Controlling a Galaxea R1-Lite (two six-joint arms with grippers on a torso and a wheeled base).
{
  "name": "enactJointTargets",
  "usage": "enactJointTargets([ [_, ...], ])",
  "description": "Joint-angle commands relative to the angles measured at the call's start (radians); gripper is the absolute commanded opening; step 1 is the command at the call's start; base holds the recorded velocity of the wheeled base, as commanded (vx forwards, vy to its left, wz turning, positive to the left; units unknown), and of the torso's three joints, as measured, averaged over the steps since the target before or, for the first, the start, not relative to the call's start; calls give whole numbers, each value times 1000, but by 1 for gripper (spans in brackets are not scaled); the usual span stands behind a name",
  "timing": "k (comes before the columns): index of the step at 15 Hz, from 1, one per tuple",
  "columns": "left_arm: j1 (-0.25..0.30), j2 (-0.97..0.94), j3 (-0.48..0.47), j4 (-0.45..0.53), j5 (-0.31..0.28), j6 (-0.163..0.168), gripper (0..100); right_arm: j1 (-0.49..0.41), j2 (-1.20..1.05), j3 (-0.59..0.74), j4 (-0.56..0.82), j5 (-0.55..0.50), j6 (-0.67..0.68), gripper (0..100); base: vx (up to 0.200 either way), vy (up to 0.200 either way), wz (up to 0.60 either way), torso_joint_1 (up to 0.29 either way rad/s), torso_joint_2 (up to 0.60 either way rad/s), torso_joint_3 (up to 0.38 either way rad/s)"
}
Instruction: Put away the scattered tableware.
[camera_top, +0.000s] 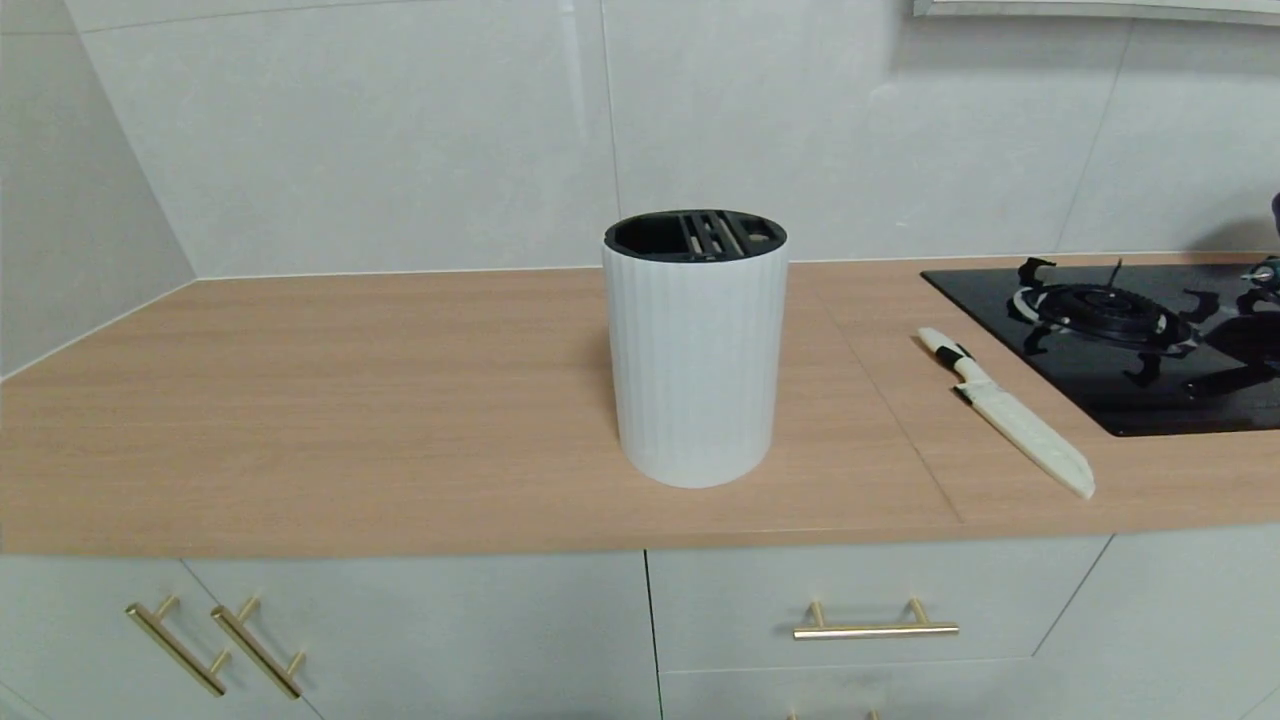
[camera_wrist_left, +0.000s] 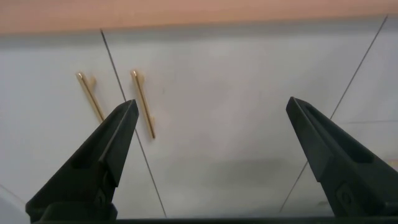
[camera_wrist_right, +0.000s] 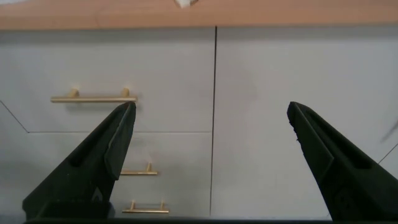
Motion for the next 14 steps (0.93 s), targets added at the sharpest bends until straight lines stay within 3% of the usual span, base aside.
enactJointTargets([
  [1,0,0,0,0,0,0,100,1,1,0,0,0,0,100,0,0,0,168,-481,-310],
  [14,0,0,0,0,0,-3,100,1,1,0,0,0,0,100,0,0,0,212,-520,-308],
])
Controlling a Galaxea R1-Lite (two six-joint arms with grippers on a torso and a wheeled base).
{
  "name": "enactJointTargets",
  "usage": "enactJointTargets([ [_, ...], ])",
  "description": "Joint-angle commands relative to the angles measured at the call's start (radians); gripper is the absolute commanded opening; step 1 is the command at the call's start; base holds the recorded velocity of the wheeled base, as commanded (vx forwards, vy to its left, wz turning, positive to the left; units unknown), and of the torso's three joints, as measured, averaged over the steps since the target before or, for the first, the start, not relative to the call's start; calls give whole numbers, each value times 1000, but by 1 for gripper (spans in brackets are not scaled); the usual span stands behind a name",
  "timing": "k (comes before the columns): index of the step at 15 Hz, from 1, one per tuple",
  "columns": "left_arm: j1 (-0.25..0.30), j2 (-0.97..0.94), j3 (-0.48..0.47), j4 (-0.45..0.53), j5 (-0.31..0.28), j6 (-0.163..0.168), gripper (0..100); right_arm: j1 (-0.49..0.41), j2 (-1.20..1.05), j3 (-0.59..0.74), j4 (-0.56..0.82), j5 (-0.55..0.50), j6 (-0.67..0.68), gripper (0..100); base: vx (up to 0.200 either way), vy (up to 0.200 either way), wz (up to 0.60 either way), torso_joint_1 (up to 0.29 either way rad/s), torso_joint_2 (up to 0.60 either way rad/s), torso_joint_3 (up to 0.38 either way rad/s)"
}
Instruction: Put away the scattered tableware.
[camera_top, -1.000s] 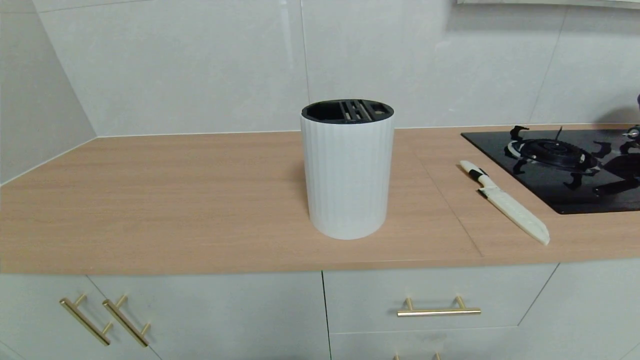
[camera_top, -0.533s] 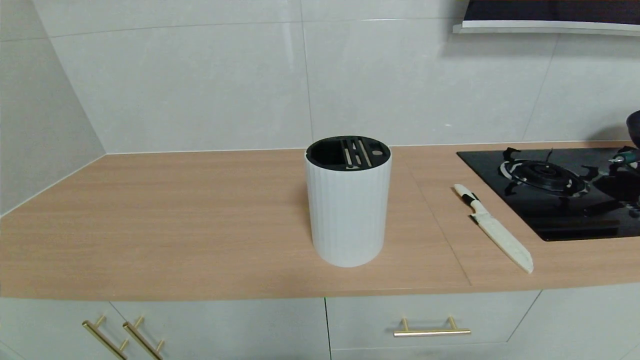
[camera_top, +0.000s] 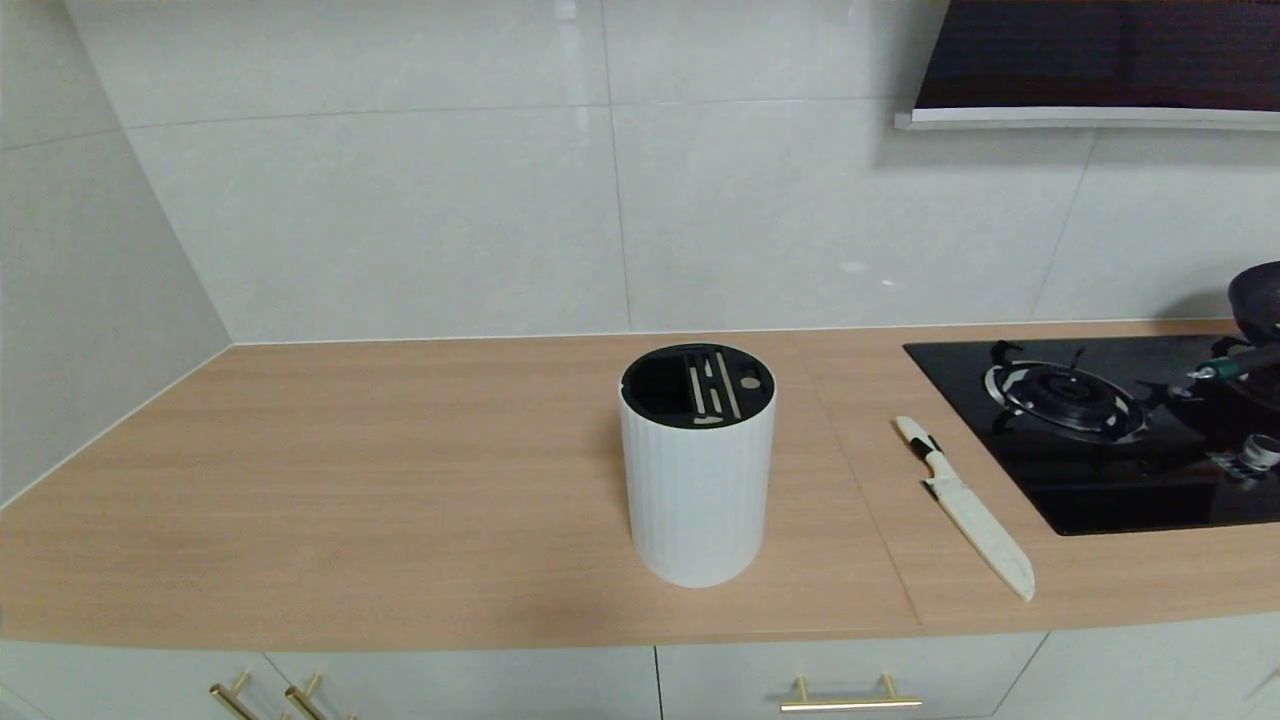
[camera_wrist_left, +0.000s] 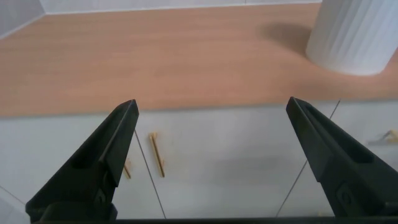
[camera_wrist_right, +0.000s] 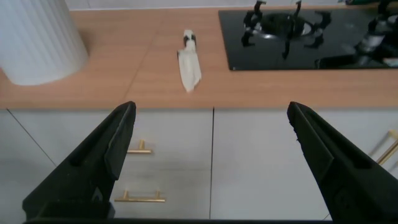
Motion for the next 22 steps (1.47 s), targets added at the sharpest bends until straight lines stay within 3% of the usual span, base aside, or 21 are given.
enactJointTargets([
  [1,0,0,0,-1,0,0,100,1,1,0,0,0,0,100,0,0,0,261,-583,-325],
  [14,0,0,0,-1,0,-2,100,1,1,0,0,0,0,100,0,0,0,207,-449,-243],
  [22,0,0,0,-1,0,-2,100,1,1,0,-2,-4,-23,100,0,0,0,10,-22,-11],
])
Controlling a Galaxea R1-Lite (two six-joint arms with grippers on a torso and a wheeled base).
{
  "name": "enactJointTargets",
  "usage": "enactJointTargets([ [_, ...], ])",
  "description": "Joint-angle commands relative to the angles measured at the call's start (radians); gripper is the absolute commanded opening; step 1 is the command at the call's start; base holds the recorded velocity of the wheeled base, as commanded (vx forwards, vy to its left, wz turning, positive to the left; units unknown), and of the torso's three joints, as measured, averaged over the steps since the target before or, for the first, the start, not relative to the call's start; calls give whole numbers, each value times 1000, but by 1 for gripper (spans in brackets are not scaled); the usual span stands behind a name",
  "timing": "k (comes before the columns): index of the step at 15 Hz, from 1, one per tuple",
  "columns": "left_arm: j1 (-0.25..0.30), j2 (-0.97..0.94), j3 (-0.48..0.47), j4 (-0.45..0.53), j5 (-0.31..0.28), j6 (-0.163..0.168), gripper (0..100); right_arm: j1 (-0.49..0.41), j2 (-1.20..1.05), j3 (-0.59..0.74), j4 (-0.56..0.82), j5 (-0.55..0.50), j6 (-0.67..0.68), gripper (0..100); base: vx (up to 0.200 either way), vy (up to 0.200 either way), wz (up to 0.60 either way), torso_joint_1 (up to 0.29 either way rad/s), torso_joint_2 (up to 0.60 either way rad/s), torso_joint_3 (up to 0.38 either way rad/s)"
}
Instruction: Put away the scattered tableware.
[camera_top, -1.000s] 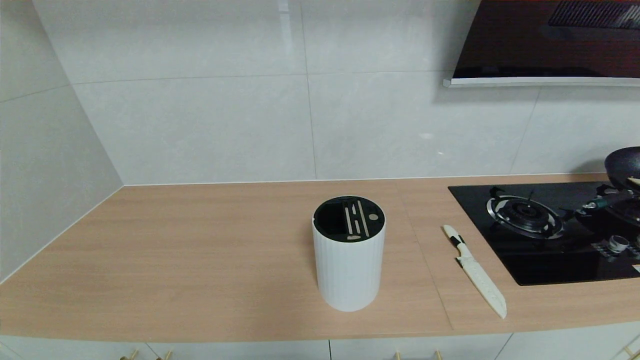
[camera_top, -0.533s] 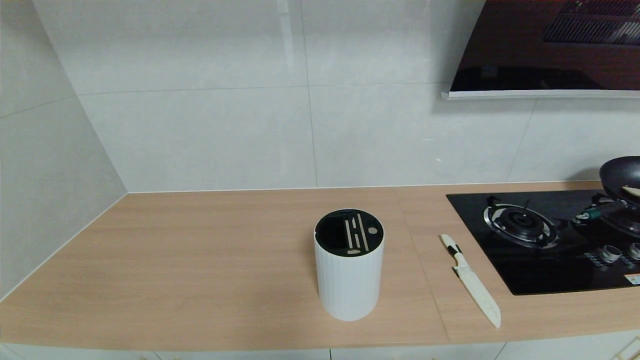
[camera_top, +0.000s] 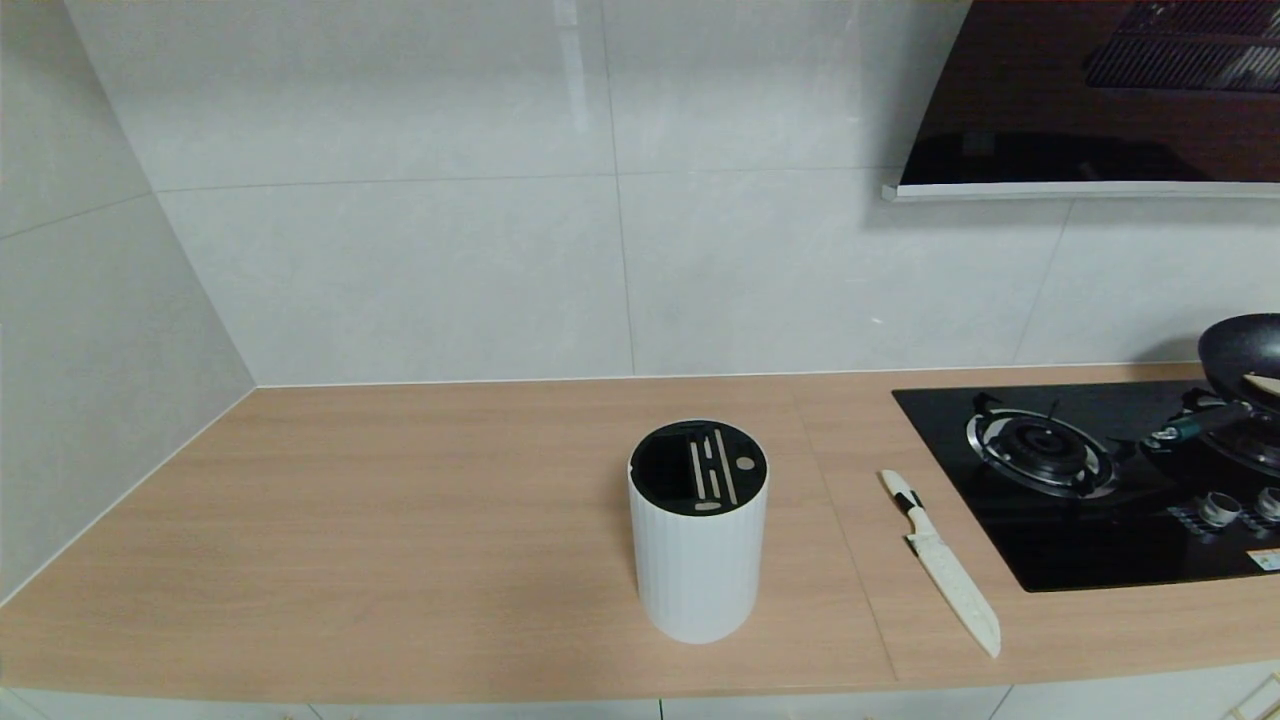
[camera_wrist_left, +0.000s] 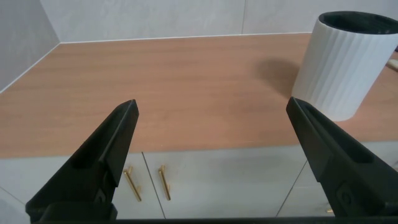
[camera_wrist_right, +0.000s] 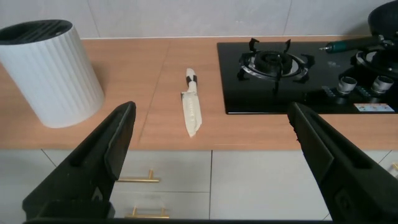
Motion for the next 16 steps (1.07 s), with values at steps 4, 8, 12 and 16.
enactJointTargets([
  [4,0,0,0,0,0,0,100,37,196,-260,11,49,31,100,0,0,0,0,0,0],
  [8,0,0,0,0,0,0,100,60,684,-420,3,96,25,100,0,0,0,0,0,0],
  [12,0,0,0,0,0,0,100,174,1093,-556,0,84,25,100,0,0,0,0,0,0],
  [16,0,0,0,0,0,0,100,194,1402,-576,-192,81,25,100,0,0,0,0,0,0],
])
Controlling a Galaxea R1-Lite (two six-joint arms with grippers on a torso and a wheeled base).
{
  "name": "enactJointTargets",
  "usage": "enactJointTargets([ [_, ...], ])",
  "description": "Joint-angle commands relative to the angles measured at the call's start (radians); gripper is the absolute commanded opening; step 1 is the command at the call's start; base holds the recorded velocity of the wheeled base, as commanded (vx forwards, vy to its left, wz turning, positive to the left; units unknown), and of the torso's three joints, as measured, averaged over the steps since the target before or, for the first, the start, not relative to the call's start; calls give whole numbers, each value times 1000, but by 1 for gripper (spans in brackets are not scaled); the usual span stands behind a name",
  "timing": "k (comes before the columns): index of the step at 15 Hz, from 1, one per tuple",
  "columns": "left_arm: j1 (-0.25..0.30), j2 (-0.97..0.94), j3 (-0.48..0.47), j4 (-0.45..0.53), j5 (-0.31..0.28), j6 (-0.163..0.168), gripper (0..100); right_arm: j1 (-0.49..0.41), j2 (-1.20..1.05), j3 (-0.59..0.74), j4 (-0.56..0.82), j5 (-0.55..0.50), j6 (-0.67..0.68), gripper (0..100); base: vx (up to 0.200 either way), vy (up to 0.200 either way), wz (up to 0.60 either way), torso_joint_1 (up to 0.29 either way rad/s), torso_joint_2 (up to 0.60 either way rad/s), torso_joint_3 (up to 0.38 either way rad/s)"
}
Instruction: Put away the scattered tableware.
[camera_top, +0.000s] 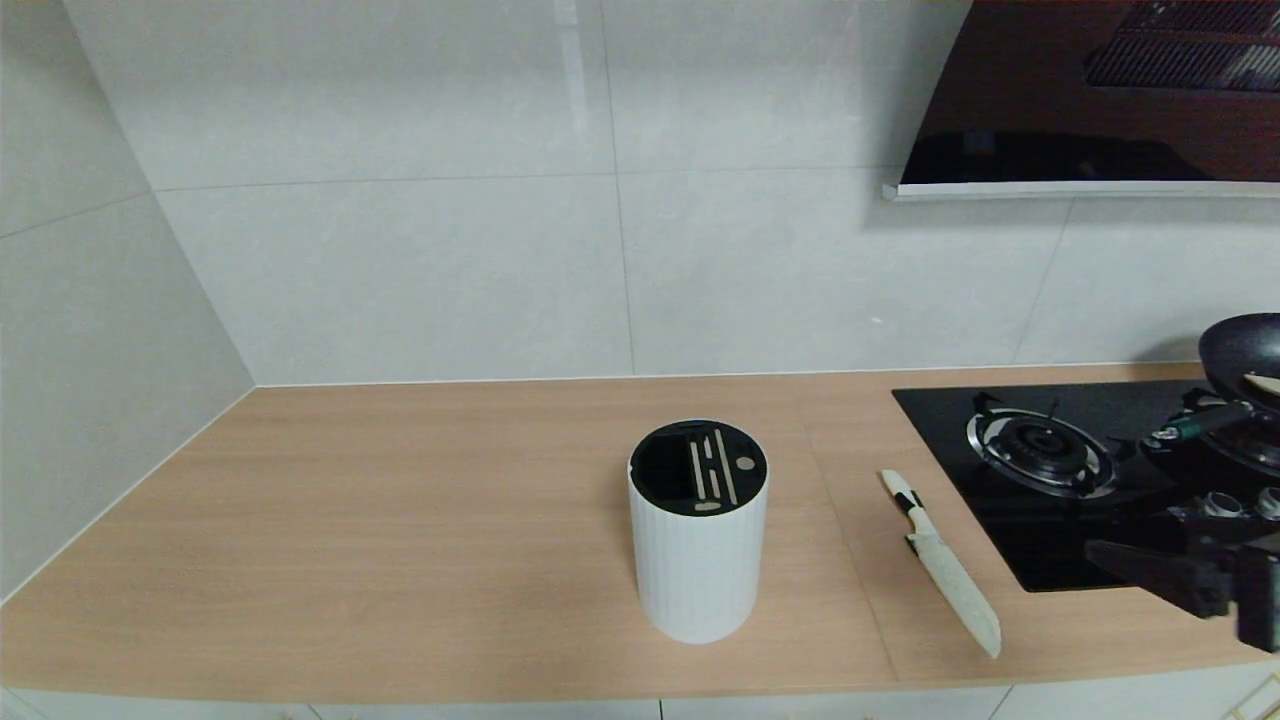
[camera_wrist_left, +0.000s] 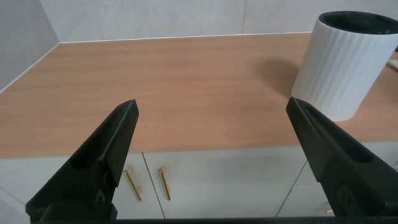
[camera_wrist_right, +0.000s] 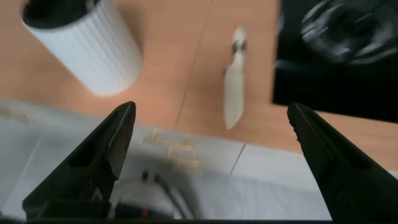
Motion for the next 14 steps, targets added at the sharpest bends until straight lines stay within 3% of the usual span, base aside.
enactJointTargets([
  [1,0,0,0,0,0,0,100,32,352,-43,-164,-5,-2,100,0,0,0,0,0,0],
  [4,0,0,0,0,0,0,100,32,591,-78,-307,-91,-28,100,0,0,0,0,0,0],
  [14,0,0,0,0,0,0,100,26,1038,-112,-656,-169,-33,100,0,0,0,0,0,0],
])
